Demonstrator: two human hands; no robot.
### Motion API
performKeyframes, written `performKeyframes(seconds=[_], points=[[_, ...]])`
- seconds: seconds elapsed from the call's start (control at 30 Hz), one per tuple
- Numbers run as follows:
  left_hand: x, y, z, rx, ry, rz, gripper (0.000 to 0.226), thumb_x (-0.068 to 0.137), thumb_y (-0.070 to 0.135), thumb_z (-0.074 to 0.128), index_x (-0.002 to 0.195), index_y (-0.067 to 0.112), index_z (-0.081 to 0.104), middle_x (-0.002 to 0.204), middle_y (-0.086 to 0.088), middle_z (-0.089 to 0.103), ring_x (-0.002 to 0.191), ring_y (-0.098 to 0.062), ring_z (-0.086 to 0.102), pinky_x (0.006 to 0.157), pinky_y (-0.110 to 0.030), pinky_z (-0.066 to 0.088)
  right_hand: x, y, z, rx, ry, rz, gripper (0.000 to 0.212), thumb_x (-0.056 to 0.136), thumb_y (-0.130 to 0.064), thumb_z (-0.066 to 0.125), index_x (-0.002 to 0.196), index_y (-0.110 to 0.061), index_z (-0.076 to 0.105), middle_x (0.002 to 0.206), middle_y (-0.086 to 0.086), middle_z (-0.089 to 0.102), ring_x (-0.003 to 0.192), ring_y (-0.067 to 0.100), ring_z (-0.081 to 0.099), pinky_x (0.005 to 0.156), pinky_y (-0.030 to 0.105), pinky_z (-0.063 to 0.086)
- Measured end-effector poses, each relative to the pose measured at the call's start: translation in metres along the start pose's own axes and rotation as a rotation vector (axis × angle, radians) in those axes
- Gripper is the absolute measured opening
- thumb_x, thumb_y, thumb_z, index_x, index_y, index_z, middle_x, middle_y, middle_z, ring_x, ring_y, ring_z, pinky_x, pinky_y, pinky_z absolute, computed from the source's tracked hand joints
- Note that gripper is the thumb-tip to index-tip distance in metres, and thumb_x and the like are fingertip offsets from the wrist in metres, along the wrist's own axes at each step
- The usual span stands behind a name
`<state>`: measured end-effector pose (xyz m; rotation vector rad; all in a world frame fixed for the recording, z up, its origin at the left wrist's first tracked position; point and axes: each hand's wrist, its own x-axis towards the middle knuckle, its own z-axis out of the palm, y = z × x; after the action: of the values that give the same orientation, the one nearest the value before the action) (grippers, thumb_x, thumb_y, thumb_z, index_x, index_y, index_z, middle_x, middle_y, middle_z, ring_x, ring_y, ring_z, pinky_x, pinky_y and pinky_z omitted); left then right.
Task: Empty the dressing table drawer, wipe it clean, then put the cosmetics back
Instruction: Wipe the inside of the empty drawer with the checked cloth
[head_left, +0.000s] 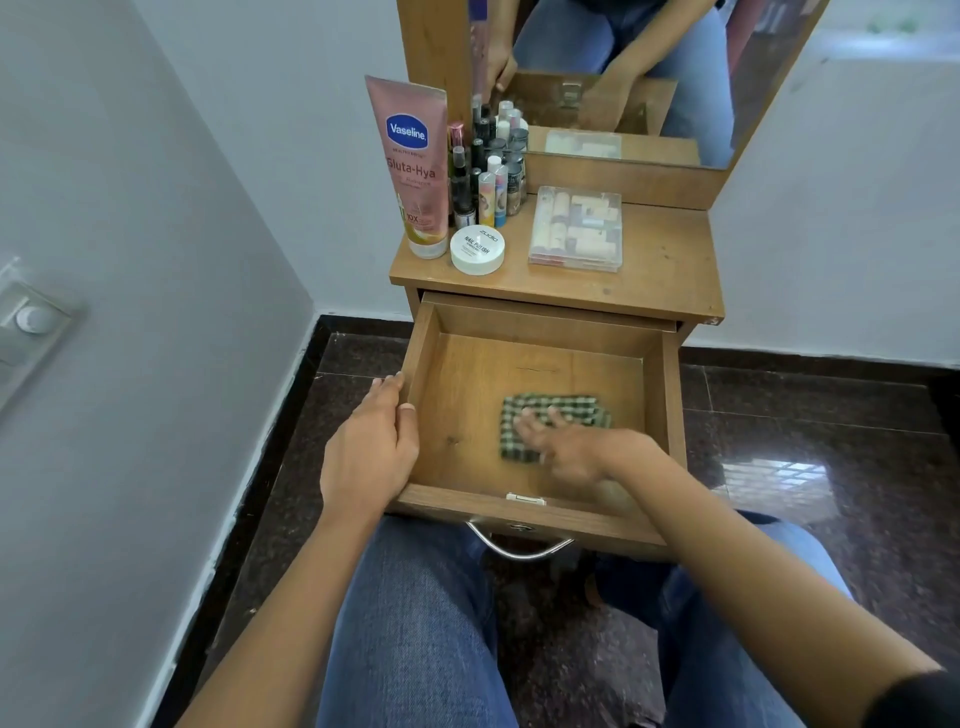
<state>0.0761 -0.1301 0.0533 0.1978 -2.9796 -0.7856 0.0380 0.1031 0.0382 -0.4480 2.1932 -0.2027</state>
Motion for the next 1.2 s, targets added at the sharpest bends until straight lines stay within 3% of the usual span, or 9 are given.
performKeyframes(seconds=[0.1,0.17,0.4,0.53,0.63,0.77,0.87,1.03,1.2], points=[[0.000,0.000,0.001,0.010,-0.006,-0.001,0.045,0.100,0.029,0.038,0.145,0.025,0.042,0.150,-0.002,0.042,0.129,-0.021,0.051,0.091,-0.040,0.047,0.009,-0.022,0.009,-0.075,-0.059,-0.138,0.075,0.095,0.001,0.029,0.151,-0.033,-0.008,0.155,-0.012,-0.019,0.142,0.023,-0.022,0.116,0.054,-0.007],[0.000,0.000,0.001,0.015,-0.011,-0.007,0.045,0.100,0.029,0.038,0.145,0.026,0.042,0.150,-0.003,0.042,0.127,-0.022,0.052,0.090,-0.040,0.048,0.025,-0.037,0.007,-0.118,0.031,-0.162,0.078,0.094,0.005,0.030,0.151,-0.031,-0.009,0.155,-0.012,-0.019,0.143,0.023,-0.022,0.115,0.049,-0.007],[-0.002,0.000,-0.004,0.002,-0.026,-0.020,0.045,0.100,0.027,0.038,0.145,0.025,0.043,0.150,-0.001,0.042,0.131,-0.021,0.049,0.093,-0.042,0.048,0.043,-0.032,-0.041,-0.048,0.226,0.038,0.082,0.090,0.009,0.030,0.151,-0.026,-0.011,0.157,-0.007,-0.018,0.144,0.025,-0.018,0.116,0.047,0.000],[-0.002,0.000,-0.004,-0.024,-0.006,-0.016,0.044,0.100,0.026,0.039,0.144,0.023,0.044,0.150,-0.001,0.042,0.131,-0.021,0.049,0.094,-0.041,0.047,0.028,0.021,-0.041,0.025,0.186,0.132,0.072,0.097,-0.001,0.029,0.151,-0.025,-0.011,0.158,-0.003,-0.017,0.144,0.028,-0.017,0.116,0.047,-0.004],[-0.002,0.002,-0.002,-0.031,0.015,-0.029,0.044,0.101,0.026,0.039,0.144,0.022,0.044,0.149,-0.001,0.043,0.131,-0.020,0.048,0.092,-0.039,0.047,0.001,0.043,-0.015,0.062,0.077,0.065,0.065,0.100,-0.008,0.025,0.151,-0.026,-0.011,0.158,0.000,-0.016,0.143,0.030,-0.021,0.115,0.049,-0.008],[-0.003,0.003,-0.001,-0.016,0.026,-0.027,0.044,0.100,0.025,0.038,0.144,0.021,0.044,0.149,-0.003,0.044,0.131,-0.019,0.049,0.090,-0.037,0.047,-0.006,0.014,0.024,0.021,-0.046,-0.076,0.066,0.100,-0.010,0.026,0.148,-0.044,-0.003,0.157,-0.009,-0.016,0.143,0.028,-0.019,0.114,0.058,-0.010],[-0.002,0.001,0.000,0.001,0.016,-0.027,0.045,0.100,0.026,0.038,0.144,0.022,0.045,0.149,-0.004,0.043,0.130,-0.020,0.049,0.090,-0.038,0.047,0.023,-0.027,0.016,-0.050,-0.040,-0.171,0.067,0.099,-0.007,0.025,0.150,-0.041,-0.001,0.158,-0.012,-0.013,0.143,0.026,-0.020,0.108,0.053,-0.021],[-0.001,-0.002,0.000,0.019,-0.014,-0.004,0.045,0.100,0.027,0.038,0.144,0.022,0.044,0.149,-0.005,0.044,0.132,-0.020,0.047,0.092,-0.040,0.047,0.064,-0.070,-0.024,-0.173,0.030,-0.160,0.072,0.097,-0.001,0.031,0.152,-0.027,-0.006,0.158,-0.008,-0.017,0.145,0.024,-0.018,0.116,0.050,-0.003],[-0.003,0.000,-0.001,0.022,-0.027,-0.014,0.045,0.100,0.029,0.037,0.145,0.025,0.042,0.150,-0.003,0.042,0.129,-0.020,0.050,0.091,-0.039,0.048,0.082,-0.069,-0.036,-0.138,0.148,-0.036,0.077,0.098,-0.011,0.043,0.152,-0.024,-0.011,0.157,-0.006,-0.020,0.144,0.025,-0.018,0.118,0.050,0.002]])
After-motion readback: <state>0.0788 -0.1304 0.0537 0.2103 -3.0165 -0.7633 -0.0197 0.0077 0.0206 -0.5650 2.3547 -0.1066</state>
